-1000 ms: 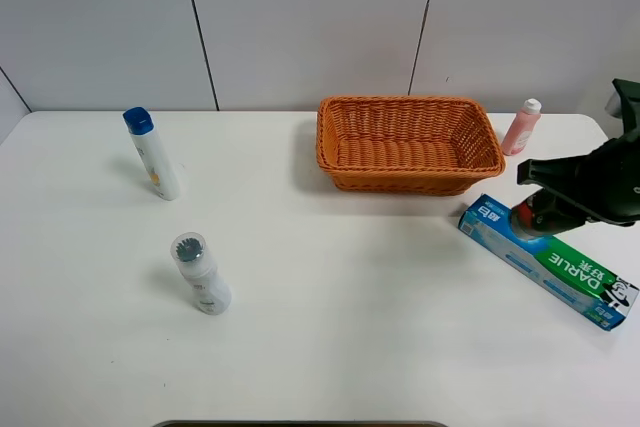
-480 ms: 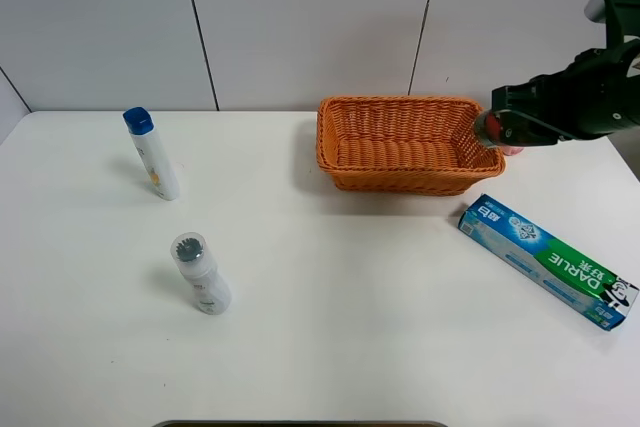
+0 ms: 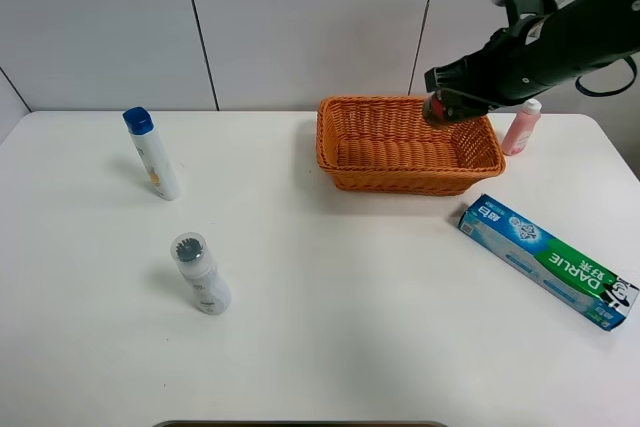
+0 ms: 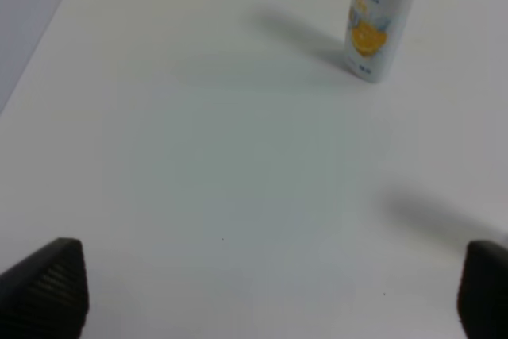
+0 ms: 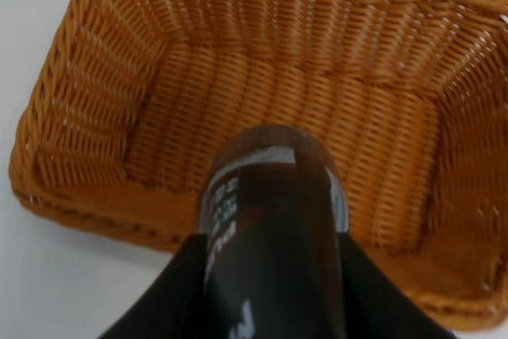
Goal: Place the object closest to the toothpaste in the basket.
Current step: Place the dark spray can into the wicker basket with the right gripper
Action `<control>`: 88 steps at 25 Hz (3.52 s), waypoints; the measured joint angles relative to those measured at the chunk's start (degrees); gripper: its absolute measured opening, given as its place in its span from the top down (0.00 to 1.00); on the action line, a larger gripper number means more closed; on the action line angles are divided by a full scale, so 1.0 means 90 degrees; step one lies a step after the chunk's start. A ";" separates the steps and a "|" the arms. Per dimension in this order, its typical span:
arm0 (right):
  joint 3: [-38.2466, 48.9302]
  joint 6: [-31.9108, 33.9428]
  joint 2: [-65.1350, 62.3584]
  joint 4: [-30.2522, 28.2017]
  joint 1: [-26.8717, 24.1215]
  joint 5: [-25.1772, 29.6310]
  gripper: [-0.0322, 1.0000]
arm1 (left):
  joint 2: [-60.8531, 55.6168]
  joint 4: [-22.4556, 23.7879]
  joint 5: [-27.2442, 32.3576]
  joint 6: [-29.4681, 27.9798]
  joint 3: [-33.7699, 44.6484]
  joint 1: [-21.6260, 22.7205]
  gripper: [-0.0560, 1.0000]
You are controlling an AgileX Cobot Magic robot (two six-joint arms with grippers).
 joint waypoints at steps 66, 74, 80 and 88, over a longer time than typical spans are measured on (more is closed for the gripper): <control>-0.1631 -0.0140 0.3475 0.0022 0.0062 -0.0969 0.49 | 0.0000 0.0000 0.0000 0.0000 0.0000 0.0000 0.06; -0.1631 -0.0140 0.3475 0.0027 0.0062 -0.1107 0.05 | 0.0000 0.0000 0.0000 0.0000 0.0000 0.0000 0.06; -0.1631 -0.0140 0.3475 0.0027 0.0062 -0.1113 0.01 | 0.0000 0.0000 0.0000 0.0000 0.0000 0.0000 0.06; -0.1631 -0.0140 0.3402 0.0027 0.0062 -0.1132 0.01 | 0.0000 0.0000 0.0000 0.0000 0.0000 0.0000 0.06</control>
